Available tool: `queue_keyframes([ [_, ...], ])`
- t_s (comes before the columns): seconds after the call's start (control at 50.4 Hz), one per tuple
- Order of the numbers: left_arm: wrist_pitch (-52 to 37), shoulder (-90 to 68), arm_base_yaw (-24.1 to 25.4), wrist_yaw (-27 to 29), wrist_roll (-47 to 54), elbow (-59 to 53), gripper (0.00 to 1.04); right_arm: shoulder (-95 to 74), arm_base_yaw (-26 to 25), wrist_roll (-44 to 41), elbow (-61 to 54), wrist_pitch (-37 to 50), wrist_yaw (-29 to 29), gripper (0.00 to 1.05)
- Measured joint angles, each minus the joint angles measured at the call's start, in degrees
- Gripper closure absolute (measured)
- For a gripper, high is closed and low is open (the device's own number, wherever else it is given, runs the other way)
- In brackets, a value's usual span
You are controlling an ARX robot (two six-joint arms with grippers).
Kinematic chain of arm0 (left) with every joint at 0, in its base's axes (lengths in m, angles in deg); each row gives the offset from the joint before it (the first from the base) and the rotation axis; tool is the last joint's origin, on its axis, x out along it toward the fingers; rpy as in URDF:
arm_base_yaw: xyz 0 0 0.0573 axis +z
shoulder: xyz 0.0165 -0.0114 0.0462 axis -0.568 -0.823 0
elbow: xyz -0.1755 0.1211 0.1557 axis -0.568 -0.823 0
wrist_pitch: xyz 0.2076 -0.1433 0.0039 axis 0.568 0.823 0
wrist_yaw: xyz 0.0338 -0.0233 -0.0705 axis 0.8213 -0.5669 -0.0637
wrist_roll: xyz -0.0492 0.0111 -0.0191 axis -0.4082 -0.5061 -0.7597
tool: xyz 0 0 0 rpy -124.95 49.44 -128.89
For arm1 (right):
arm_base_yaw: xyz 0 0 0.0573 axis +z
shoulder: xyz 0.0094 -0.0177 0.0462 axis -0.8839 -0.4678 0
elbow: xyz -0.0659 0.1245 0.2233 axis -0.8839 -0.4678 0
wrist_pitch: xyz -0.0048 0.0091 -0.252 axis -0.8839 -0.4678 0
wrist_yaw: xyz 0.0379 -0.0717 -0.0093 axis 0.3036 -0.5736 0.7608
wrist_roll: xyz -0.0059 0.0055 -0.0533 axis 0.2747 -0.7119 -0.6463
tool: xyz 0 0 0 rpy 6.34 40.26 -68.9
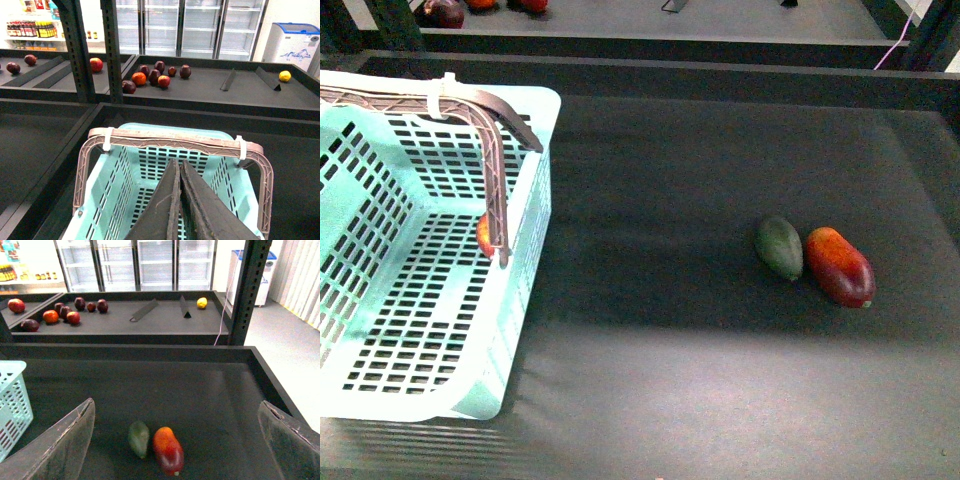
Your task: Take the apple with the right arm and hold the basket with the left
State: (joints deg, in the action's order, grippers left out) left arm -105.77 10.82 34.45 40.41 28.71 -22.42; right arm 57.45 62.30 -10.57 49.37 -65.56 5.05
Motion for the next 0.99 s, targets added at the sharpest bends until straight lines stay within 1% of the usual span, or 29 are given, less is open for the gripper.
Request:
queue_keyframes([
  [0.377,10.3,10.6,0.0,0.0,0.0,0.0,1.02,0.0,0.0,0.0,0.0,0.0,0.0,0.09],
  [0.694,14.8,15.1,0.0,0.0,0.0,0.0,1.02,0.0,0.0,0.0,0.0,0.0,0.0,0.09],
  [0.754,21.6,20.1,0.0,0.0,0.0,0.0,1.02,0.0,0.0,0.0,0.0,0.0,0.0,0.09],
  [0.793,24.1,22.8,0.0,0.0,0.0,0.0,1.02,0.0,0.0,0.0,0.0,0.0,0.0,0.09],
  [0.992,24.9,24.9,0.0,0.0,0.0,0.0,1.02,0.0,0.0,0.0,0.0,0.0,0.0,0.09],
])
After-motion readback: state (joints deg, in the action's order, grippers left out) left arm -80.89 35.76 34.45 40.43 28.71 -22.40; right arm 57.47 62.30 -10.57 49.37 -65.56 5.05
